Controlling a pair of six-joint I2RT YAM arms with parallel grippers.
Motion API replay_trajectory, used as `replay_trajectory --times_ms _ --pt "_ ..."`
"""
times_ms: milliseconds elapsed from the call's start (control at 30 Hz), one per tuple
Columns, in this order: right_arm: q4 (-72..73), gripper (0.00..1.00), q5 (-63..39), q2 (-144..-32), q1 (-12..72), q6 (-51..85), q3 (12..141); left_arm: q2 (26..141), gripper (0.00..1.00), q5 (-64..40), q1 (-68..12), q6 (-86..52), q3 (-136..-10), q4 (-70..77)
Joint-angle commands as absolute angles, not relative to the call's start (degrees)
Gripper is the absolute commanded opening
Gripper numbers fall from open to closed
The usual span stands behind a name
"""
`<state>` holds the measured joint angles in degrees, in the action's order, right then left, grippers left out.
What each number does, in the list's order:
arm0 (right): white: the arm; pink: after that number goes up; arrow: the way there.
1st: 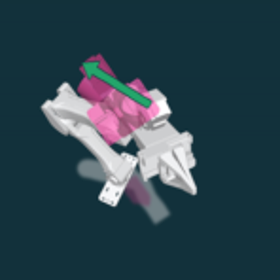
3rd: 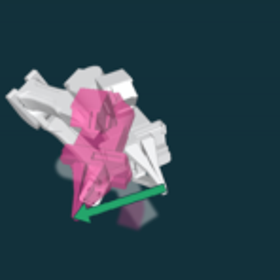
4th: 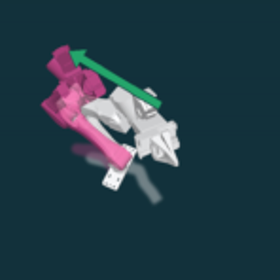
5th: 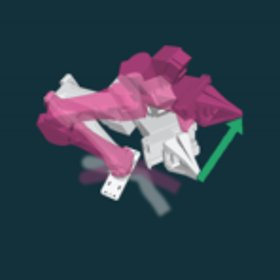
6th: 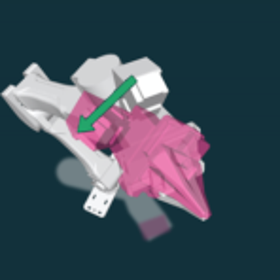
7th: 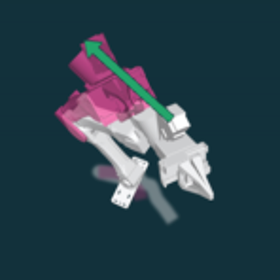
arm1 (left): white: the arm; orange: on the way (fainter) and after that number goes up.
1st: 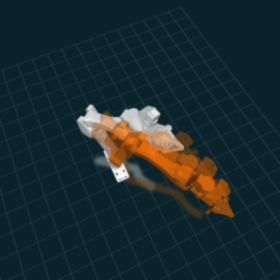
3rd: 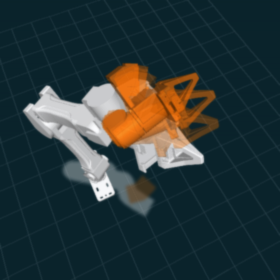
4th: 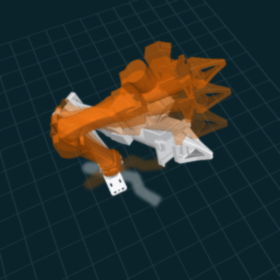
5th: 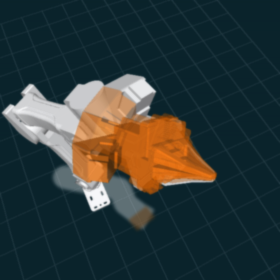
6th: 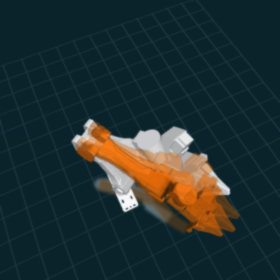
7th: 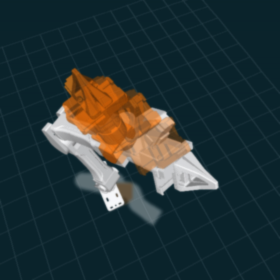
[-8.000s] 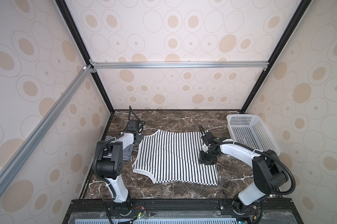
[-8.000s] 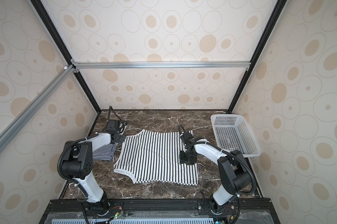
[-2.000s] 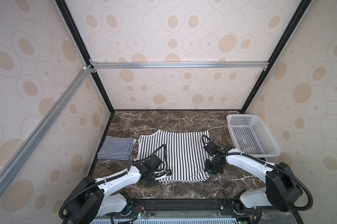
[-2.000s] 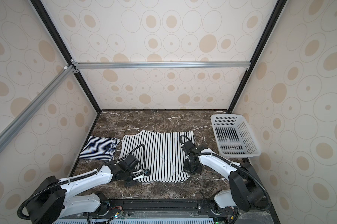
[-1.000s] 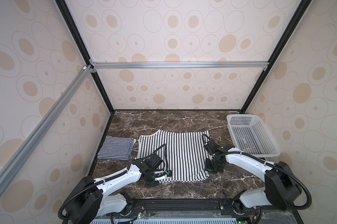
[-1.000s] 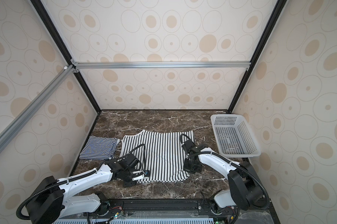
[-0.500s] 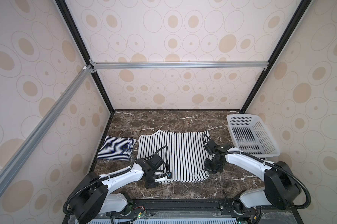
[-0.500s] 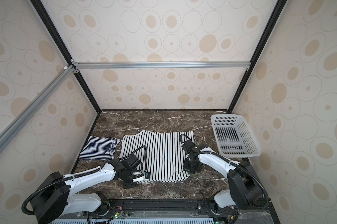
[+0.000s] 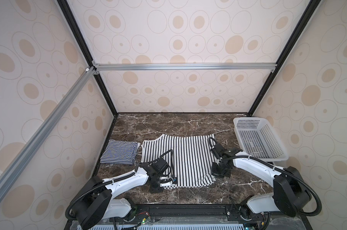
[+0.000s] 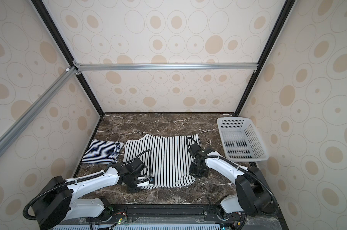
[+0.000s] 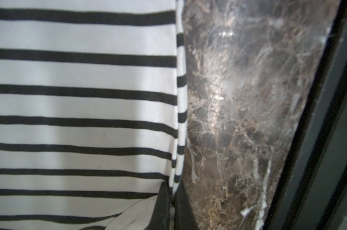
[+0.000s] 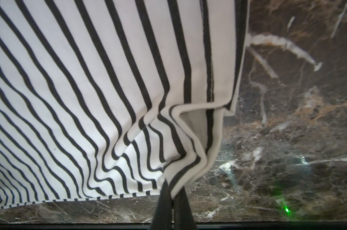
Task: Fold and stack tank tops
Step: Fold the tank top at the center of the table.
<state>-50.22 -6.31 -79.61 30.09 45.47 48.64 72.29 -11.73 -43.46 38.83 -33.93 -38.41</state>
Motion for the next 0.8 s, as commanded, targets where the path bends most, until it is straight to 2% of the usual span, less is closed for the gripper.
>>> replay_trajectory --times_ms 0,200,767 --pt "-53.71 0.0 -4.94 -77.1 29.3 44.45 51.41 70.14 0.04 -12.81 -44.1 40.01 -36.1 -41.09" --pt "-56.01 0.0 -4.93 -75.16 27.73 42.74 53.0 71.49 0.04 -8.05 -43.9 39.9 -37.08 -38.65" --pt "-58.36 0.0 -4.89 -71.08 23.69 39.49 51.06 75.66 0.04 -7.23 -38.32 42.59 -45.67 -36.93"
